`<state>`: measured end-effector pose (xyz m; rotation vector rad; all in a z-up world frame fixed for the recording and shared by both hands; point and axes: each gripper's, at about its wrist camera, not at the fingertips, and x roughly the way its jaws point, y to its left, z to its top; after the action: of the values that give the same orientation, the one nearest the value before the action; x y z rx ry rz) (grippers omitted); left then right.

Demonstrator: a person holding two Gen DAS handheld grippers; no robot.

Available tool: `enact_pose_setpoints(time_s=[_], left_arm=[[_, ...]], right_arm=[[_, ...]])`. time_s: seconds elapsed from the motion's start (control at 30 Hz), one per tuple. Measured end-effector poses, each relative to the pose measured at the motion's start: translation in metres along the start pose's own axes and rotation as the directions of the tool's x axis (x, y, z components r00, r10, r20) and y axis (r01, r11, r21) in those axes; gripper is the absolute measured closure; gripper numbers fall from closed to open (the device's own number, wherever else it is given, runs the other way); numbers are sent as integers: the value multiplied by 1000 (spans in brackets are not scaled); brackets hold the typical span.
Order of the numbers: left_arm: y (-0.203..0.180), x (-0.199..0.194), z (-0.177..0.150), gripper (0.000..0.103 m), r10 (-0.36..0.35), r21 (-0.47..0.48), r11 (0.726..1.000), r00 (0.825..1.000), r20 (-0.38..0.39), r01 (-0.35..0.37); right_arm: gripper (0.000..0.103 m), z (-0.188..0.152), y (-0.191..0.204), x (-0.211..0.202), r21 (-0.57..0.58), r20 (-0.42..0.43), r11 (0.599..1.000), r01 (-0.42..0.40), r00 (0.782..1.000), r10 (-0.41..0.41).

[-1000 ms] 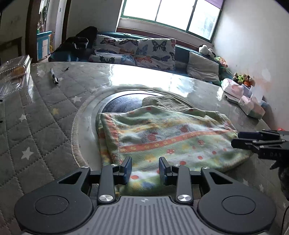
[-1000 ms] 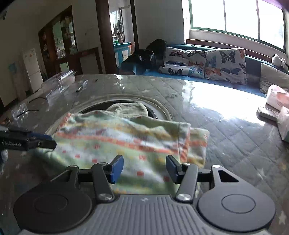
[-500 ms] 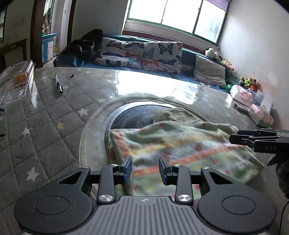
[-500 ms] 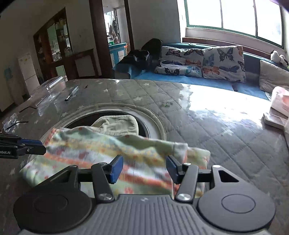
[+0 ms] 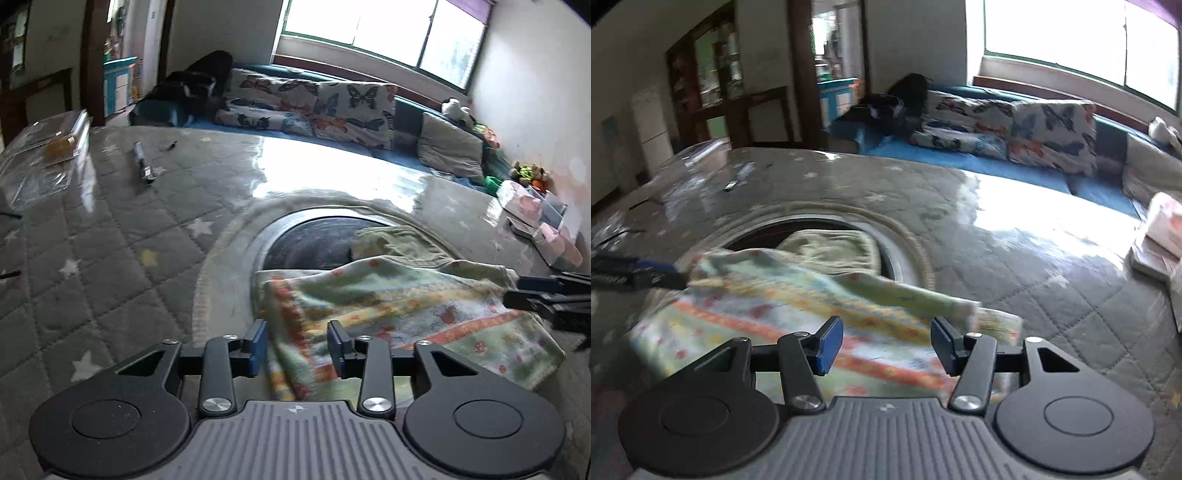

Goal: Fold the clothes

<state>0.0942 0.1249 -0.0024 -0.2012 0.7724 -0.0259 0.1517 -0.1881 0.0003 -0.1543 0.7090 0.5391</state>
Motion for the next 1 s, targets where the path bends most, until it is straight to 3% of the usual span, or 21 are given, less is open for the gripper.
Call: enact_pose_setpoints(time_s=[0.23,0.3,0.47,0.63,0.87,1.0], left_arm=[[11,-10,-2,43,17,-60,998,1000,-5,-17],[13,-13,-2,32,27,-74,997,1000,-8,-28],[21,-17,-4,24,46,-117,992,999,-12,-47],[32,-21,-4,23,32,-192,981,999,-19,-35],[38,-22,-5,21,-25,-281,959,999,-28,16],[39,-22,-6,21,-59,-317,947,998,-33,46]], right_arm=[[45,-4,59,-18,-146,2,984,-100,995,101],[45,-7,77,-19,-192,-8,973,-131,991,132],[45,-17,129,-16,-334,-44,921,-202,979,198],[46,-23,170,-9,-450,-52,861,-235,970,238],[56,-25,199,7,-509,-68,827,-240,969,239],[74,-25,202,14,-505,-72,830,-237,970,232]])
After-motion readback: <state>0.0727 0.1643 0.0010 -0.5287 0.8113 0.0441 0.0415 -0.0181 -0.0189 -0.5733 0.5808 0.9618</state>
